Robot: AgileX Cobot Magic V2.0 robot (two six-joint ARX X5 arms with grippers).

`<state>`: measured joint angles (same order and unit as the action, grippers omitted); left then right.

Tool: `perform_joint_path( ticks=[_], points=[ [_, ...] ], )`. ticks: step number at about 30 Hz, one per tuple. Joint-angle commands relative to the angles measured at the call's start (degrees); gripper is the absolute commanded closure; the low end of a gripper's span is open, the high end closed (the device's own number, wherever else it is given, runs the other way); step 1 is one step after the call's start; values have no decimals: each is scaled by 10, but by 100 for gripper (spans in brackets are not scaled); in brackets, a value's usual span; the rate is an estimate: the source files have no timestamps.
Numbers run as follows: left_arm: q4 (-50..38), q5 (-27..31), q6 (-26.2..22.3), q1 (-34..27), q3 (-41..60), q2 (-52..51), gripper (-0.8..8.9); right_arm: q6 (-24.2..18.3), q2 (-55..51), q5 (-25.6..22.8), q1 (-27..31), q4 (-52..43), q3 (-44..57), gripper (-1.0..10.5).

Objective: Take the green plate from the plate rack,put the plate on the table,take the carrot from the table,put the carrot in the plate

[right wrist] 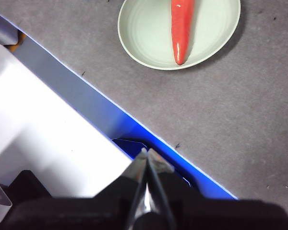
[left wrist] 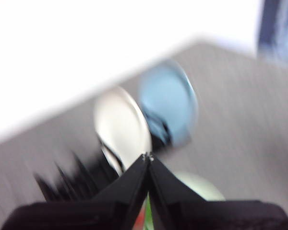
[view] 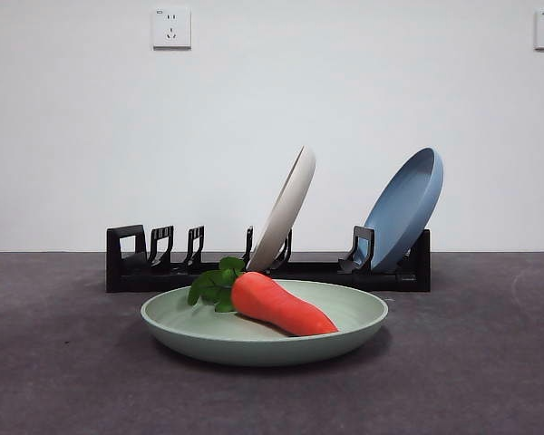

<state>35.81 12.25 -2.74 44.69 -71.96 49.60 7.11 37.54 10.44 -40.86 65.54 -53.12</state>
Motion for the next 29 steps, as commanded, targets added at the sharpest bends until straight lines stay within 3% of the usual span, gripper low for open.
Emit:
perform_joint_path(
  ticks=[1,4,11,23,29],
  points=[
    [-106,-64,-35,-109,45,-39,816,3,-1,-1,-1,-4,1,946],
    [-203,-115,-35,-205,118,-94,816,3,-1,-1,-1,-4,1,946],
    [-330,-109,-33,-333,323,-233,816,3,-1,-1,-1,-4,1,946],
    [-345,-110,75,-440,614,-416,816,3,-1,-1,-1,-4,1,946],
    [-340,-110,92,-452,691,-466,816,3,-1,-1,-1,-4,1,946]
  ],
)
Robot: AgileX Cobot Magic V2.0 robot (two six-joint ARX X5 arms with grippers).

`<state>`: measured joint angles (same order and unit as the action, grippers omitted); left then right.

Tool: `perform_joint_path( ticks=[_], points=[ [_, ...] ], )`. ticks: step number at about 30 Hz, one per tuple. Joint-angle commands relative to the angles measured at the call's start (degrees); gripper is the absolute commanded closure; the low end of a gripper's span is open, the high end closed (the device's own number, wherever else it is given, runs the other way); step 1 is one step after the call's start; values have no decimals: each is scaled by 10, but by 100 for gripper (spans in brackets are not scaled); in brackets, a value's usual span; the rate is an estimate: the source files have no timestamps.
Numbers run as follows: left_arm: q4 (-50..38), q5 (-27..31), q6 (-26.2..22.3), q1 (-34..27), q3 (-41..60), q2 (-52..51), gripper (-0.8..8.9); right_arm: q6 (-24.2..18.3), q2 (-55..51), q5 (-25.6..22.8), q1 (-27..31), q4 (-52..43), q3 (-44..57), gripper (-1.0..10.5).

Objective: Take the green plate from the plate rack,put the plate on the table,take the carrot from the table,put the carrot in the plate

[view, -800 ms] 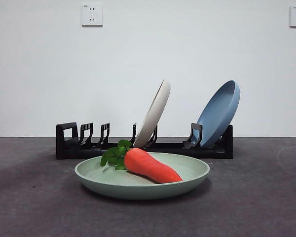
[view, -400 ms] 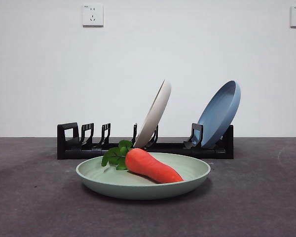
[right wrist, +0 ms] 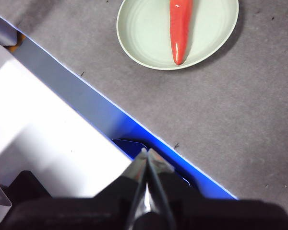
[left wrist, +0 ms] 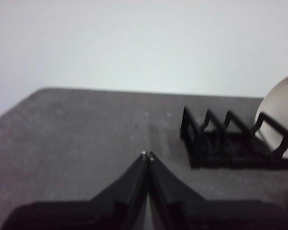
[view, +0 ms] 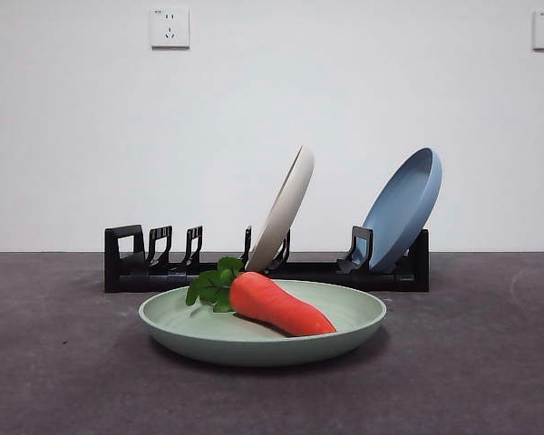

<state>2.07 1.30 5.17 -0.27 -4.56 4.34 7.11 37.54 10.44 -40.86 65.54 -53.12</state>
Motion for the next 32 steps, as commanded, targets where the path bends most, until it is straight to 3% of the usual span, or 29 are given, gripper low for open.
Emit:
perform_joint_path(
  ticks=[1,12,32],
  points=[
    [-2,0,12,-2,24,-19,816,3,-1,-1,-1,-4,1,946],
    [97,-2,18,-2,39,-42,816,3,-1,-1,-1,-4,1,946],
    [96,-1,28,-2,39,-42,816,3,-1,-1,-1,-3,1,946]
  ],
)
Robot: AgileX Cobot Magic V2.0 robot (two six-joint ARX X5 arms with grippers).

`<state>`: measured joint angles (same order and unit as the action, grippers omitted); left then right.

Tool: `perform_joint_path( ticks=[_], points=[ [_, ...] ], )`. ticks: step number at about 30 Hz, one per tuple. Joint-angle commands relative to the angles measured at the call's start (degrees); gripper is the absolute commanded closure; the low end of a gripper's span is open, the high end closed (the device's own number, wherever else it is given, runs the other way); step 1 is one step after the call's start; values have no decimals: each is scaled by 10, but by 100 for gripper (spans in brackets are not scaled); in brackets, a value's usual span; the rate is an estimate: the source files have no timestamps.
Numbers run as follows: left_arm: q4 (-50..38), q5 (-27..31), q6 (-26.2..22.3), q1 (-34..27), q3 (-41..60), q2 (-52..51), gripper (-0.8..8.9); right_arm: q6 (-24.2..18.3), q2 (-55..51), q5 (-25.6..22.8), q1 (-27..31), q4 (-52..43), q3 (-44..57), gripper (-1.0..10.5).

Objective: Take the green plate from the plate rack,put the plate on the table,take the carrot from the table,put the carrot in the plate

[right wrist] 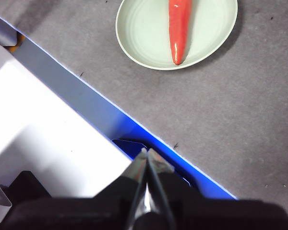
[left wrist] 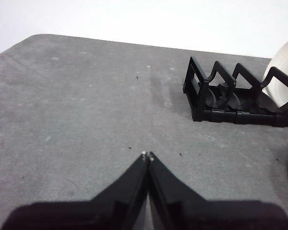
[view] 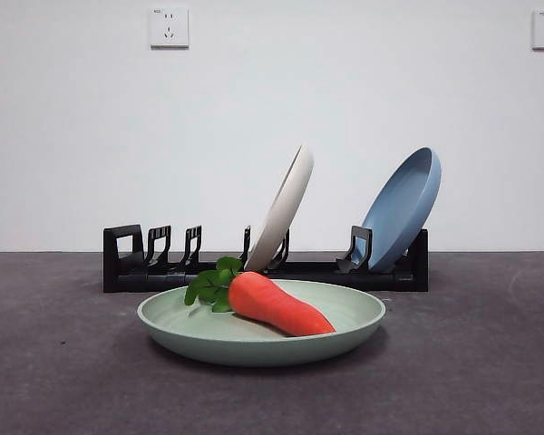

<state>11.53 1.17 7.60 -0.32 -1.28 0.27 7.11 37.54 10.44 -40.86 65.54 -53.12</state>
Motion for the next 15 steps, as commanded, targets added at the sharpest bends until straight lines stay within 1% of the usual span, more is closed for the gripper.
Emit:
perform_joint_path(
  ticks=[1,4,6,8,12,15],
  points=[
    [1,0,3,-2,6,-2,816,3,-1,-1,-1,-3,1,946],
    [1,0,3,-2,6,-2,816,3,-3,-2,2,-4,1,946],
    [1,0,3,-2,6,-2,816,-33,-22,-5,24,-6,1,946],
    [1,0,3,-2,6,-2,816,-53,-40,-2,62,-36,6,946],
    [1,0,3,-2,6,-2,816,-57,-99,2,161,-158,47,946],
    [1,0,3,-2,6,-2,816,-63,-151,-2,232,-242,104,946]
  ],
)
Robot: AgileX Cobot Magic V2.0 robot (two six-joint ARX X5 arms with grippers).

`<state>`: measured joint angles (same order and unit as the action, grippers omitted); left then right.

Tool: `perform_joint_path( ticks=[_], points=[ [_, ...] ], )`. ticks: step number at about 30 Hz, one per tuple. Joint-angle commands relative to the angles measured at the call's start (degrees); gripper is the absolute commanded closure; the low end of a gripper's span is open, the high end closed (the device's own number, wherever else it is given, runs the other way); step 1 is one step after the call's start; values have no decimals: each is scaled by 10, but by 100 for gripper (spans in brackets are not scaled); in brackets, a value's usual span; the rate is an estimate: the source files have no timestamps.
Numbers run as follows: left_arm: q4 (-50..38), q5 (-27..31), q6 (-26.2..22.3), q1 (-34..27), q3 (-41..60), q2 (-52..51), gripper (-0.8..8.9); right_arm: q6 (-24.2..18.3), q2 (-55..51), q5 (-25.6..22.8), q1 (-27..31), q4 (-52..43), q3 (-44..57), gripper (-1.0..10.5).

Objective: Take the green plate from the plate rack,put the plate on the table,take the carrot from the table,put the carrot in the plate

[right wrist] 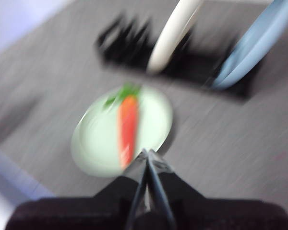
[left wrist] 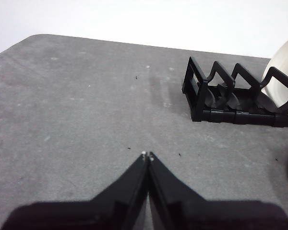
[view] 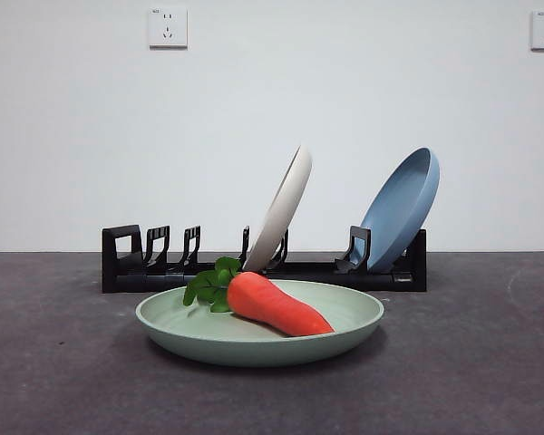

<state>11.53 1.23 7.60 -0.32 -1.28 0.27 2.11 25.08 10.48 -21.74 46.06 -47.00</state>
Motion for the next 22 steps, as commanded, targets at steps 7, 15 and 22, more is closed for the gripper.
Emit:
perform_joint_path(
  ticks=[7,15,22],
  points=[
    [1,0,3,-2,6,-2,816,-13,-127,-1,127,-274,247,946],
    [1,0,3,-2,6,-2,816,-3,-196,-6,136,-416,404,946],
    [1,0,3,-2,6,-2,816,10,-236,-5,135,-413,461,946]
  ],
)
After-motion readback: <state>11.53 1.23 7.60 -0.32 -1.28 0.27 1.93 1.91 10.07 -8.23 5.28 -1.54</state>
